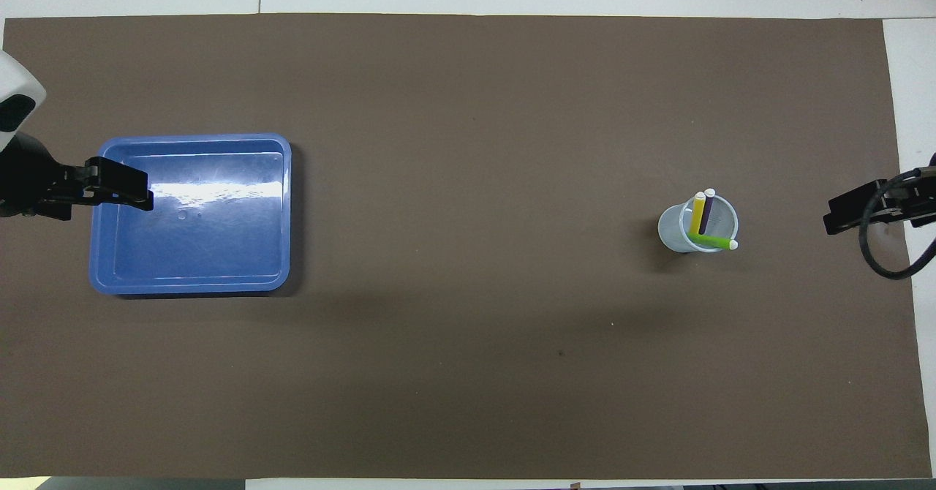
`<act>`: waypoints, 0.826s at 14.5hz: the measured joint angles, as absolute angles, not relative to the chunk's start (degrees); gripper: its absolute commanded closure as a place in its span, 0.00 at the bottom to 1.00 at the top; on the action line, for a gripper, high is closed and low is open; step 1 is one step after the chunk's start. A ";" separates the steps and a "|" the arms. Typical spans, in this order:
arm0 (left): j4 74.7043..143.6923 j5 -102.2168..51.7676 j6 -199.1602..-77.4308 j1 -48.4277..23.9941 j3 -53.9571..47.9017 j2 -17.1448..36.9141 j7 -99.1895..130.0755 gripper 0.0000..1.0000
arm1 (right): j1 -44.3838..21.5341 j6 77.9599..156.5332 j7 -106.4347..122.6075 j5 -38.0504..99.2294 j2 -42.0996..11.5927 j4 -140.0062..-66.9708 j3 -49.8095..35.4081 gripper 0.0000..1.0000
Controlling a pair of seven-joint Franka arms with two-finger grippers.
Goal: Transfer and insert pens with both arms
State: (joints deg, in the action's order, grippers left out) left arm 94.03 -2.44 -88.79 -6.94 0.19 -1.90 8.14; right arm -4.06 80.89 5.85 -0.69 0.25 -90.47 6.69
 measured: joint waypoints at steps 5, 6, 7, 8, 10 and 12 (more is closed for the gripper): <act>94.03 -2.46 -88.74 -6.94 0.19 -1.88 8.14 0.00 | -1.65 80.97 5.83 0.46 0.20 -90.09 5.56 0.00; 94.03 -2.46 -88.72 -6.93 0.19 -1.86 8.14 0.00 | -1.01 80.97 5.83 0.65 0.18 -90.07 5.09 0.00; 94.03 -2.46 -88.70 -6.88 0.19 -1.84 8.14 0.00 | -0.76 80.97 5.83 0.73 0.16 -90.06 4.85 0.00; 94.03 -2.46 -88.69 -6.78 0.19 -1.84 8.14 0.00 | -0.67 80.97 5.83 0.75 0.12 -90.06 4.70 0.00; 94.03 -2.46 -88.67 -6.57 0.19 -1.83 8.14 0.00 | -0.65 80.97 5.83 0.78 0.09 -90.02 4.50 0.00; 94.03 -2.46 -88.65 -6.48 0.19 -1.83 8.14 0.00 | -0.68 80.97 5.83 0.80 0.11 -89.75 4.28 0.00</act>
